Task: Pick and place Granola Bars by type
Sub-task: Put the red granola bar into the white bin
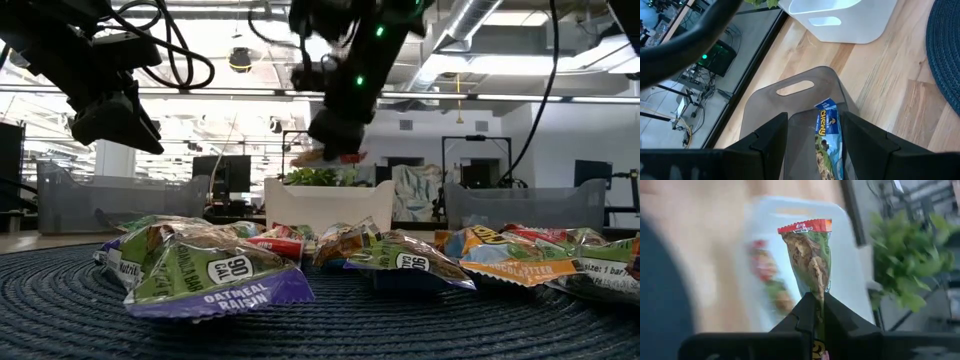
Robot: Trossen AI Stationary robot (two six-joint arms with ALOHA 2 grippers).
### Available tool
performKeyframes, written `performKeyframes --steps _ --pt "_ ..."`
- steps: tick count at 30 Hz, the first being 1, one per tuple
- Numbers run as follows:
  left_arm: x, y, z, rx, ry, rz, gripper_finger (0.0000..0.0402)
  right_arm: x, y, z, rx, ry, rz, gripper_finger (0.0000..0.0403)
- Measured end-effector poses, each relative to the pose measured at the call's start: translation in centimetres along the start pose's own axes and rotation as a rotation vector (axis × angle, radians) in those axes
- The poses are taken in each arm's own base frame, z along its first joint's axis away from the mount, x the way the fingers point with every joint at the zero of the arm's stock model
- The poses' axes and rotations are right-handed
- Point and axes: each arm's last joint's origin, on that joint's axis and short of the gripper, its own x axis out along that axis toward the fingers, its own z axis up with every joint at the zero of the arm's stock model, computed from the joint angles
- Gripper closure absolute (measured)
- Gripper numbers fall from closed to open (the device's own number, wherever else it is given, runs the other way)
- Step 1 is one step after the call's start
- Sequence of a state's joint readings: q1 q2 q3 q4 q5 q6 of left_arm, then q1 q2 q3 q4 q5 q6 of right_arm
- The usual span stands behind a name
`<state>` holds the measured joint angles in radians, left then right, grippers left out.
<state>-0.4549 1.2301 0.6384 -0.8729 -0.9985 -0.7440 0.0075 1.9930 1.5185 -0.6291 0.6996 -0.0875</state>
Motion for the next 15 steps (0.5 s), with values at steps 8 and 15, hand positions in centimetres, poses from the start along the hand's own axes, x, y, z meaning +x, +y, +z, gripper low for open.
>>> performKeyframes --steps 8,15 --pt "0.0 0.0 0.0 0.000 -0.001 0.000 0.0219 4.1 -4.8 -1.1 0.126 0.069 0.146 0.0359" --pt "0.0 0.0 0.0 0.000 -0.001 0.001 0.0219 4.6 -5.4 -1.4 0.141 0.080 0.199 0.0307"
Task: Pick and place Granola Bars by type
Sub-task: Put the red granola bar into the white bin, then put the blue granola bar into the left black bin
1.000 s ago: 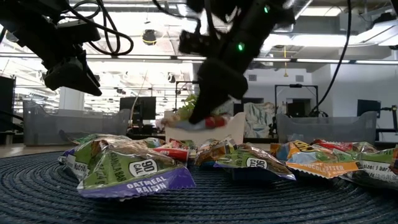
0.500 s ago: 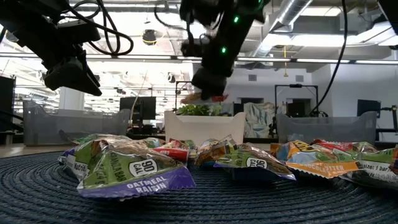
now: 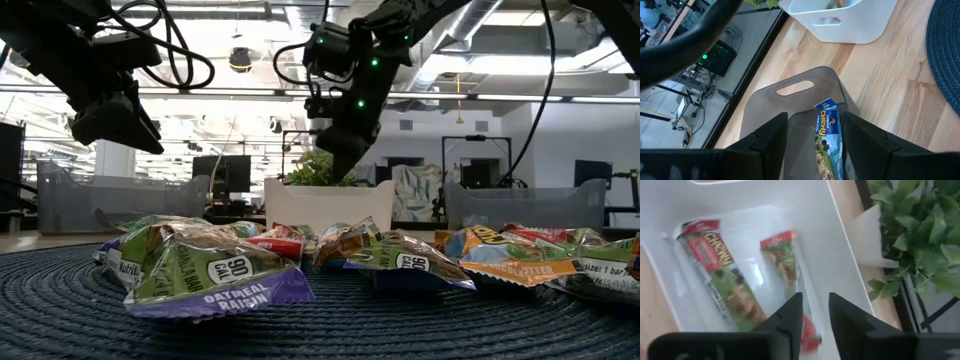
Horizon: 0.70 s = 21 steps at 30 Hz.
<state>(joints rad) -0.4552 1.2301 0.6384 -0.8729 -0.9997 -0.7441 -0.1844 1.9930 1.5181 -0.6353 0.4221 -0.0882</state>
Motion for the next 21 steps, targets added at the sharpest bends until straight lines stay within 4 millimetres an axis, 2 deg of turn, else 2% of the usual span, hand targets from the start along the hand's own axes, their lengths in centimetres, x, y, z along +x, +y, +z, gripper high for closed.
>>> performKeyframes --steps 5,10,14,17,21 --pt "0.0 0.0 0.0 -0.001 0.000 -0.001 0.0219 -0.9 1.3 0.1 -0.060 -0.014 0.020 0.0273" --pt "0.0 -0.6 0.4 0.029 -0.003 -0.069 0.0219 -4.1 3.5 -0.1 -0.219 -0.036 0.051 0.0249" --pt "-0.1 -1.4 1.2 0.065 -0.031 -0.169 0.0219 -7.9 4.7 -1.3 -0.314 -0.002 0.084 0.0239" --pt "-0.2 -1.8 1.7 0.085 -0.062 -0.226 0.0219 -11.7 4.9 -2.7 -0.300 0.023 0.103 0.0237" --pt "-0.3 -2.1 2.1 0.107 -0.082 -0.271 0.0219 -16.5 5.7 -4.4 -0.254 -0.051 0.141 0.0237"
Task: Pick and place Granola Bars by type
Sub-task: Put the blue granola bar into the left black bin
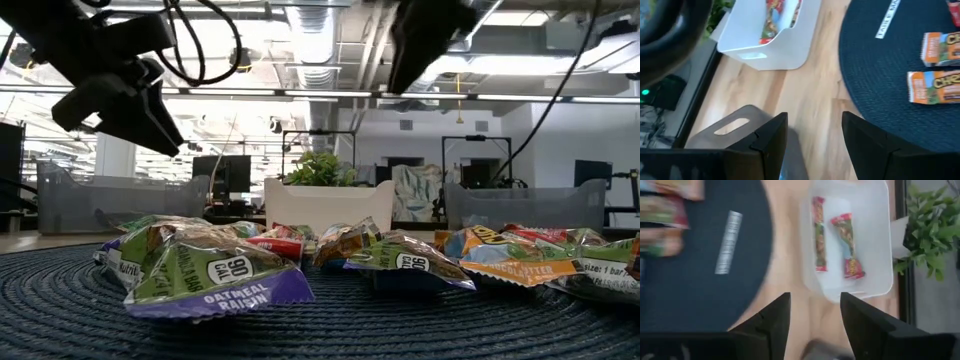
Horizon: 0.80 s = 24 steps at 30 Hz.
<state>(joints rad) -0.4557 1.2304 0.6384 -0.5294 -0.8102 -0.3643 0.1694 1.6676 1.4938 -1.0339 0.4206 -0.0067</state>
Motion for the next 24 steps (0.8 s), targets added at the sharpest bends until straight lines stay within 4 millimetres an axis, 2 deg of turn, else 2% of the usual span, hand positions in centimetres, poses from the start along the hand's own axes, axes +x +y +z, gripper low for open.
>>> performKeyframes --steps 3,7,12,17,21,24 --pt "0.0 -0.1 0.0 0.004 0.004 -0.021 0.0219 -2.1 1.9 -0.9 -0.012 -0.122 0.034 0.0238" --pt "0.0 -0.1 0.0 0.011 0.006 -0.029 0.0219 -2.6 5.2 -2.6 -0.063 -0.238 0.086 0.0238" --pt "0.0 -0.1 0.1 0.007 -0.001 -0.030 0.0219 -0.9 9.7 -4.7 -0.130 -0.334 0.155 0.0241" --pt "0.0 -0.2 0.2 0.001 -0.011 -0.032 0.0219 0.7 13.4 -5.5 -0.196 -0.383 0.241 0.0246" --pt "0.0 -0.2 0.2 -0.001 -0.012 -0.032 0.0219 1.4 15.2 -5.0 -0.249 -0.433 0.293 0.0250" --pt "0.0 -0.2 0.2 0.000 -0.012 -0.032 0.0219 2.4 15.8 -4.7 -0.268 -0.425 0.354 0.0253"
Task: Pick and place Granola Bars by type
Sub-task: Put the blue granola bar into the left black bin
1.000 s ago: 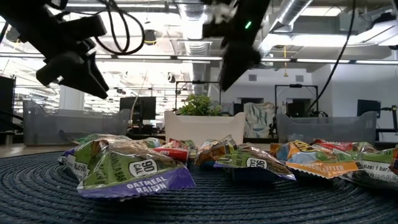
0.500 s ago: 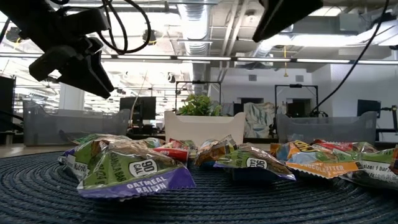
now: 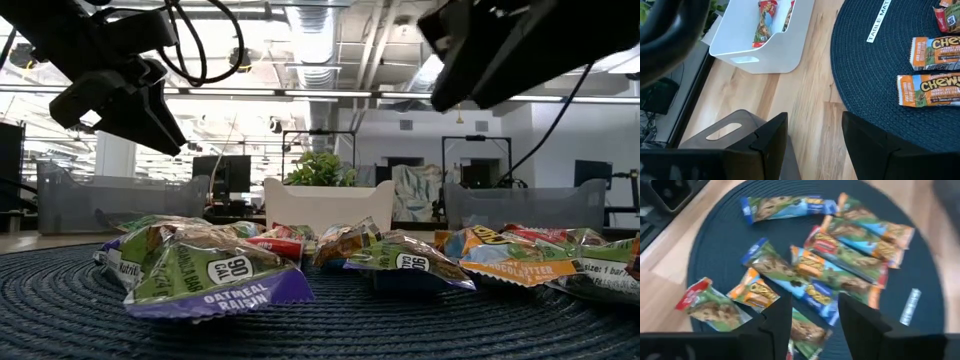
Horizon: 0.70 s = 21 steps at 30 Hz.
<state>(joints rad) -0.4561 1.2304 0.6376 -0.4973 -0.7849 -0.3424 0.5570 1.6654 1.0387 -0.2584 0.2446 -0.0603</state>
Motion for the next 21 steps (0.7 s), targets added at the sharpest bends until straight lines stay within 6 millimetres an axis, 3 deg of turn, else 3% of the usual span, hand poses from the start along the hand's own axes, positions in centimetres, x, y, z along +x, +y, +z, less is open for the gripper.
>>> performKeyframes --steps 9,16,21 --pt "0.0 -0.2 0.1 0.010 0.002 -0.059 0.0219 1.9 -1.4 -0.6 0.055 0.034 0.081 0.0264" --pt "0.2 -2.0 0.9 0.141 -0.174 -0.445 0.0219 1.8 -0.8 -0.6 0.040 0.038 0.094 0.0270" --pt "-0.1 -2.6 1.7 0.211 -0.294 -0.598 0.0219 1.7 -0.4 -0.6 0.027 0.036 0.093 0.0270"
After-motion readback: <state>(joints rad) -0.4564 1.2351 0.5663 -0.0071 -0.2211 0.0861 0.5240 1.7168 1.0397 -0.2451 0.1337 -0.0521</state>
